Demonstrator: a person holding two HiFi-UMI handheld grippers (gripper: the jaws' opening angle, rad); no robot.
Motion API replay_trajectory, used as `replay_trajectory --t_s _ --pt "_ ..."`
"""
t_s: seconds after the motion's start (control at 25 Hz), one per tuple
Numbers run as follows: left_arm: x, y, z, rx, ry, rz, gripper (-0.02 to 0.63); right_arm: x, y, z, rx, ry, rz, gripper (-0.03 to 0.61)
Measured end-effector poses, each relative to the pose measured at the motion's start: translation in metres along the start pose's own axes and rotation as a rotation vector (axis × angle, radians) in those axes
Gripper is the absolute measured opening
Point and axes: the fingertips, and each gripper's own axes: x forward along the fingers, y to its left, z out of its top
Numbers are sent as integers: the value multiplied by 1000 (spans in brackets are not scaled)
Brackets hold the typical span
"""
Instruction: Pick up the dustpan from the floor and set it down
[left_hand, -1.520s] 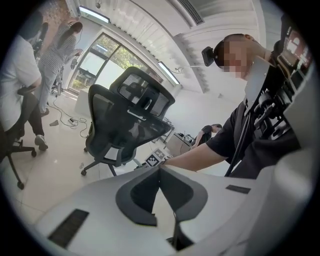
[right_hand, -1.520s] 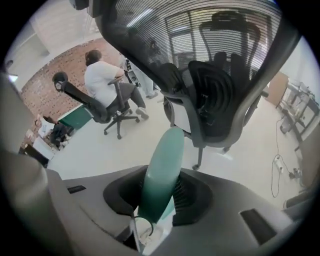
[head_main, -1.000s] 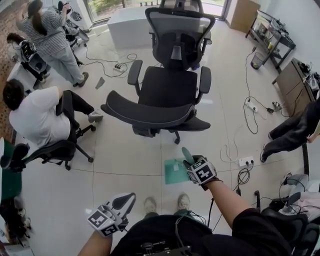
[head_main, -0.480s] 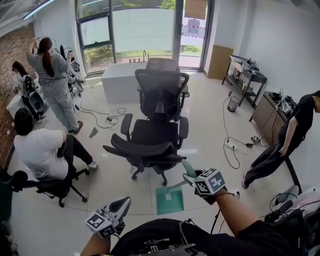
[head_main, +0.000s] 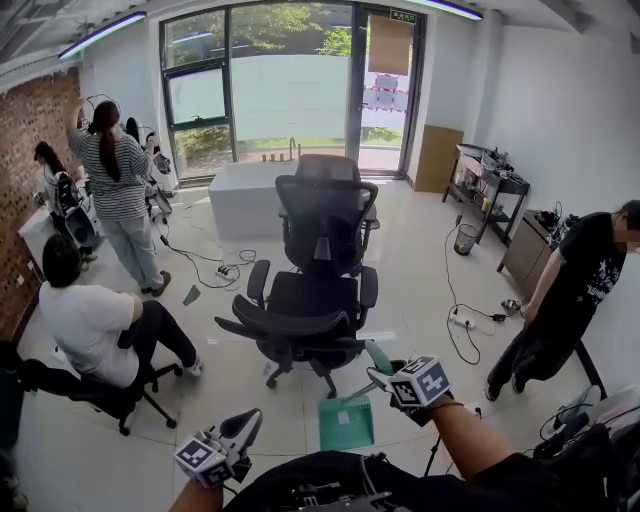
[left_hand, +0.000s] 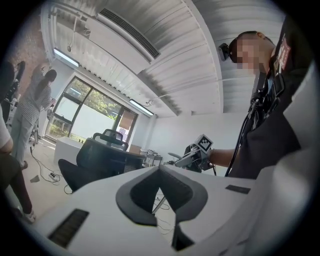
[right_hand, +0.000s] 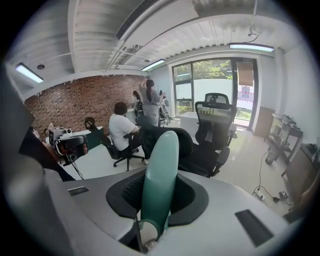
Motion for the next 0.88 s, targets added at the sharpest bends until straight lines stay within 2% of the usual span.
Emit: replay_trajectory --t_s 0.24,0.48,0.88 --pt "-13 5 1 -8 -4 12 12 3 13 1 17 -37 21 107" --pt "-12 10 2 -17 -4 16 12 3 21 1 -22 -48 57 107" --pt "0 14 4 -13 -11 13 12 3 7 7 -68 -59 28 107"
